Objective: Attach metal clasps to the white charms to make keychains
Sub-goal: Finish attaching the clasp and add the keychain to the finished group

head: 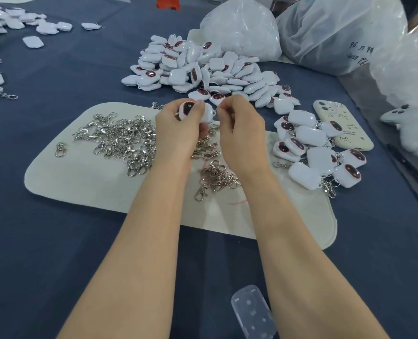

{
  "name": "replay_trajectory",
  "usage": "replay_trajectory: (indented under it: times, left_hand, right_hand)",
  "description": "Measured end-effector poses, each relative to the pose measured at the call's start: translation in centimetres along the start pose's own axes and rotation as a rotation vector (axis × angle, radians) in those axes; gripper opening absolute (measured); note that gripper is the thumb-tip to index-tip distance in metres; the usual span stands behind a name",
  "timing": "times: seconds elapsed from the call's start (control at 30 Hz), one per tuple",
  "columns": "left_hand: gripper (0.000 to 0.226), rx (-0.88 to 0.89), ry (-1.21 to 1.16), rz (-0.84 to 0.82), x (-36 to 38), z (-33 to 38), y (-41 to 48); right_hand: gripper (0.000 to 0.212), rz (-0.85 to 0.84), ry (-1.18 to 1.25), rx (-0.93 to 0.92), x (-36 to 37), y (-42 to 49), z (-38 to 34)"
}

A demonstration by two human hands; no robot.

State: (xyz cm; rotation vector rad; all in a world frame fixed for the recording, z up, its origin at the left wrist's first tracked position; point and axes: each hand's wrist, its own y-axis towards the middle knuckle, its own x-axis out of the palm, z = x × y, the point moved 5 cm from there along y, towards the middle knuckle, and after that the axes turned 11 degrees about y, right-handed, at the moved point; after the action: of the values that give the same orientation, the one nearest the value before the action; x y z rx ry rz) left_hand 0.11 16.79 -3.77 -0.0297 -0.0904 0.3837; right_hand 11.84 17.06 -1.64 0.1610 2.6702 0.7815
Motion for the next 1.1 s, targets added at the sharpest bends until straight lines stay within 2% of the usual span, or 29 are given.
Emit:
replay_trajectory:
  times: [0.1,0.17,0.23,0.37,0.57,0.7,0.77,0.87,1.0,1.1]
  left_hand:
    - [0.002,0.074,0.082,0.032,-0.1,0.4,-0.1]
    - [0.005,0.041,0.089,0.027,0.0,0.0,-0.1]
    - [0.01,-0.059,-0.018,-0.007,0.2,-0.7,0.0]
    - [0.015,-0.308,-0.377,-0.085,0.8,-1.6,-0.5]
    - [0.012,-0.45,-0.529,-0.181,1.4,-2.0,-0.8]
    - [0.014,-0.493,-0.562,-0.188,1.3,-2.0,-1.0]
    - [0.013,-0.42,-0.471,-0.13,0.9,-1.9,-0.7]
    - [0.007,-0.148,-0.122,-0.031,0.1,-0.9,-0.1]
    - [0.017,0.184,0.271,0.021,-0.2,0.6,-0.2]
    - [0.017,0.295,0.423,0.053,0.0,0.8,-0.4]
  right_hand:
    - [0.009,0.004,0.01,-0.006,-0.1,-0.1,0.0]
    - [0.009,0.018,0.015,-0.01,-0.1,-0.2,0.0]
    - [0.009,0.026,0.073,0.036,0.0,-0.3,0.1]
    - [0.011,0.018,0.233,0.206,0.5,-0.3,0.9]
    - [0.012,0.099,0.197,0.155,-0.1,-0.2,0.6]
    - [0.01,0.087,0.138,0.125,-0.3,-0.1,0.3]
    - [0.011,0.046,0.067,0.096,-0.3,-0.1,0.2]
    - [0.012,-0.028,-0.028,0.077,-0.4,0.1,0.1]
    - [0.014,-0.125,-0.133,0.061,-0.3,0.3,0.1]
    - [0.013,-0.189,-0.175,0.074,0.0,0.2,0.3]
